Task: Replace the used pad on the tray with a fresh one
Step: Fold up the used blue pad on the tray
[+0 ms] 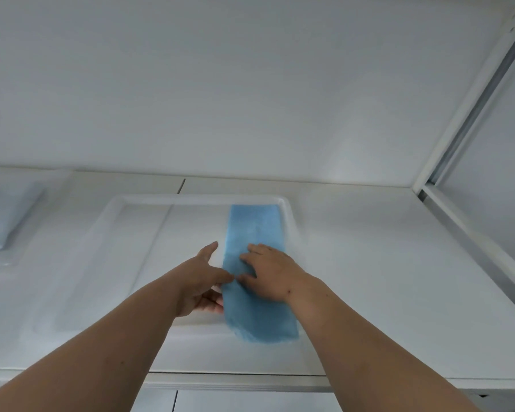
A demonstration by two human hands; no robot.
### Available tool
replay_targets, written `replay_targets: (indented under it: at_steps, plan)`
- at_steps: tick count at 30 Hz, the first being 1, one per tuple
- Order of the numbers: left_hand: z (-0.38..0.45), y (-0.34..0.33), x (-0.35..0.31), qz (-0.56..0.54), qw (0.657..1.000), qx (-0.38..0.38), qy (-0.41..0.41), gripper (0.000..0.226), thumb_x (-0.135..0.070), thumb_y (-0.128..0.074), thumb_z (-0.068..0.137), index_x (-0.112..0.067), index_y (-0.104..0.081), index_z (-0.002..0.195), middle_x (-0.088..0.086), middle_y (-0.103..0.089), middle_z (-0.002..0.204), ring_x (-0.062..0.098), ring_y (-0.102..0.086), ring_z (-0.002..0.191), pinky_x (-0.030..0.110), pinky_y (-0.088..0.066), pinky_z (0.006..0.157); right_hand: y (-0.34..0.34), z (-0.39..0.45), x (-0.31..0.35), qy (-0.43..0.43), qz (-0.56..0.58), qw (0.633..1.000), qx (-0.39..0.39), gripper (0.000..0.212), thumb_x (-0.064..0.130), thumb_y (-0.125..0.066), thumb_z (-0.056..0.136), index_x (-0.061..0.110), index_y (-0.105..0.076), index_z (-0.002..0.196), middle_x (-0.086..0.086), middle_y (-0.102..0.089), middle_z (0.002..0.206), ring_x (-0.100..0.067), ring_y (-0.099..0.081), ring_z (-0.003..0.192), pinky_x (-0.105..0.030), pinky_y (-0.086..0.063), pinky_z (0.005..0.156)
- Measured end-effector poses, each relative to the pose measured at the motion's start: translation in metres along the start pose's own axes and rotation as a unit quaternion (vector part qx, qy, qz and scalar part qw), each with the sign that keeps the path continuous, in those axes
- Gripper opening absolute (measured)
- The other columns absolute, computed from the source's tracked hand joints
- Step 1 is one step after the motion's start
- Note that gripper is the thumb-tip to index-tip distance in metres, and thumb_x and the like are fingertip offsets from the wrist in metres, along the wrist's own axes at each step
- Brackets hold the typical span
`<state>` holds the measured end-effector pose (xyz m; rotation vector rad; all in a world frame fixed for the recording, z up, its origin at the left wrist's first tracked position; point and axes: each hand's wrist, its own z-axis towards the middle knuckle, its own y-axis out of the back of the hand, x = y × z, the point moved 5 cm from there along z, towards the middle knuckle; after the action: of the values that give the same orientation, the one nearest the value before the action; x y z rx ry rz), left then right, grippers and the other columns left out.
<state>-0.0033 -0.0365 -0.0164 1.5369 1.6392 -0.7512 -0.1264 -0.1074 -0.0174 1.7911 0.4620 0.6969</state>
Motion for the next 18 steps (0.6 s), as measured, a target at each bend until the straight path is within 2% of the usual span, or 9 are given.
replay_targets:
  at_steps: [3,7,10,11,13,15,16,18]
  plan:
    - [-0.001,-0.003,0.001,0.035,0.999,0.036,0.002,0.070,-0.002,-0.055,0.092,-0.041,-0.031,0.146,0.016,-0.066,0.087,0.020,-0.060,0.052,0.028,-0.051,0.048,-0.001,0.000,0.000,-0.002,0.009,1.000,0.004,0.061,0.052,-0.041,0.097,0.023,-0.033,0.150,-0.003,-0.016,0.163,-0.019,-0.012,0.150,-0.037,-0.012,0.121]
    - [0.002,0.000,0.007,0.032,0.998,0.043,0.018,0.045,0.001,-0.055,0.092,-0.020,-0.055,0.131,0.013,-0.070,0.092,0.023,-0.063,0.071,0.030,-0.053,0.059,0.003,-0.004,-0.003,-0.014,0.041,0.999,0.011,0.054,0.045,-0.042,0.098,0.021,-0.040,0.147,-0.003,-0.024,0.160,-0.020,-0.019,0.148,-0.036,-0.018,0.118]
    - [0.002,0.009,0.009,-0.048,0.998,0.036,0.035,0.031,0.002,-0.055,0.092,-0.010,-0.063,0.119,0.014,-0.073,0.097,0.025,-0.068,0.079,0.035,-0.057,0.071,0.009,-0.006,-0.005,-0.023,0.063,0.998,-0.009,0.035,0.023,-0.044,0.097,0.014,-0.062,0.126,-0.004,-0.053,0.140,-0.025,-0.045,0.132,-0.036,-0.037,0.107]
    - [0.001,0.011,0.009,-0.084,0.995,0.035,0.044,0.028,0.002,-0.055,0.091,-0.006,-0.065,0.116,0.014,-0.074,0.097,0.026,-0.069,0.078,0.035,-0.058,0.070,0.012,-0.007,-0.007,-0.035,0.089,0.995,-0.025,0.035,0.014,-0.045,0.093,0.016,-0.066,0.121,-0.001,-0.058,0.135,-0.023,-0.050,0.128,-0.035,-0.039,0.105]
    - [-0.001,0.013,0.006,-0.156,0.986,0.035,0.055,0.023,0.001,-0.056,0.090,-0.002,-0.067,0.111,0.015,-0.073,0.092,0.024,-0.070,0.070,0.031,-0.058,0.056,0.020,-0.009,-0.010,-0.062,0.158,0.984,-0.049,0.042,0.002,-0.045,0.089,0.018,-0.070,0.117,0.001,-0.063,0.131,-0.018,-0.053,0.124,-0.031,-0.040,0.105]
    - [-0.002,0.013,0.000,-0.218,0.974,0.032,0.049,0.022,0.000,-0.059,0.088,0.001,-0.067,0.109,0.016,-0.071,0.089,0.024,-0.069,0.066,0.030,-0.058,0.054,0.027,-0.011,-0.013,-0.064,0.207,0.974,-0.070,0.043,-0.004,-0.045,0.087,0.015,-0.072,0.114,0.000,-0.066,0.126,-0.017,-0.056,0.119,-0.028,-0.041,0.103]
    - [-0.002,0.014,-0.004,-0.239,0.970,0.030,0.041,0.020,0.001,-0.060,0.087,0.002,-0.068,0.105,0.016,-0.072,0.089,0.024,-0.070,0.066,0.034,-0.060,0.057,0.030,-0.012,-0.014,-0.064,0.224,0.970,-0.070,0.041,-0.005,-0.046,0.088,0.014,-0.073,0.113,0.001,-0.067,0.123,-0.017,-0.058,0.116,-0.026,-0.043,0.100]
    - [-0.005,0.013,-0.012,-0.266,0.963,0.029,0.029,0.015,0.003,-0.057,0.087,0.002,-0.073,0.087,0.015,-0.074,0.089,0.022,-0.073,0.067,0.042,-0.061,0.072,0.029,-0.017,-0.017,-0.069,0.239,0.968,-0.043,0.033,0.000,-0.051,0.088,0.017,-0.075,0.103,0.007,-0.069,0.106,-0.012,-0.061,0.099,-0.021,-0.045,0.086]
